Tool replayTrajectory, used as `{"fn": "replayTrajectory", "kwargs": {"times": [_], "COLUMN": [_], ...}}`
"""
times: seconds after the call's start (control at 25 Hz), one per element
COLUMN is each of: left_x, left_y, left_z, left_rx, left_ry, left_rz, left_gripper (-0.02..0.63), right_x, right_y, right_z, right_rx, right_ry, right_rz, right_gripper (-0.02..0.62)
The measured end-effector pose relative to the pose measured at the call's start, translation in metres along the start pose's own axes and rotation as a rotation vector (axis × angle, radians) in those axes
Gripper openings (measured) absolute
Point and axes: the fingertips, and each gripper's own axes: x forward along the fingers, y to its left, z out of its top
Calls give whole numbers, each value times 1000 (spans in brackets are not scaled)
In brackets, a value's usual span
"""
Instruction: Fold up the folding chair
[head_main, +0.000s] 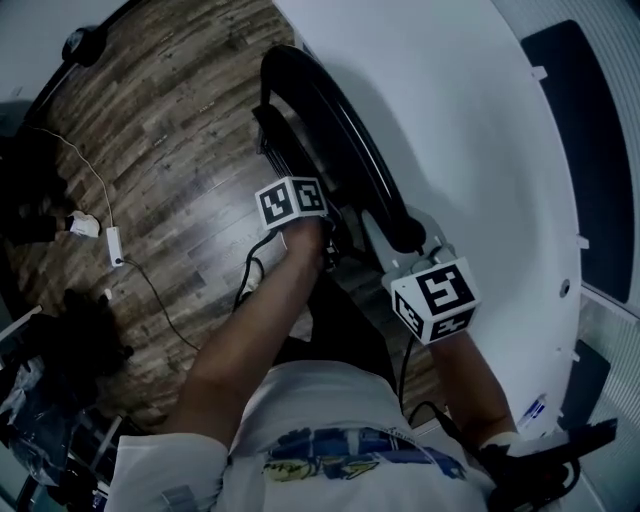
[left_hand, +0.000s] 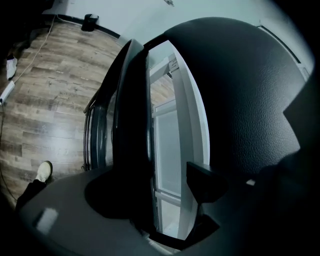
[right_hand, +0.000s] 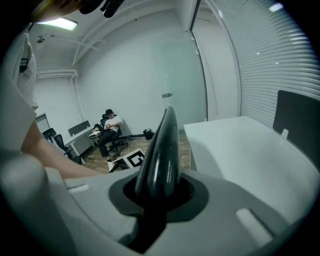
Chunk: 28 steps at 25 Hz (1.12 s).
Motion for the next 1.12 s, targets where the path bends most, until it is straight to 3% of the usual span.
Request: {"fn": "replayTrajectory", "kwargs": {"times": [0.24, 0.44, 0.64, 1.12], "left_x": [20, 36, 10, -82], "left_y": [-17, -37, -16, -47], "left_z": [12, 8, 7, 1], "left_rx": [42, 58, 115, 325], "left_ry": [5, 5, 22, -53], "left_rz": [-36, -128, -126, -304], "left_gripper": [345, 322, 324, 302], "right_x": [2, -9, 0, -5], "right_y": [-49, -78, -82, -90], "right_z": [-3, -3, -9, -17], "right_rx": [45, 29, 53, 33], "right_ry": [6, 12, -10, 0], "right_rz": [30, 9, 19, 13], "right_gripper": [60, 60, 60, 76]}}
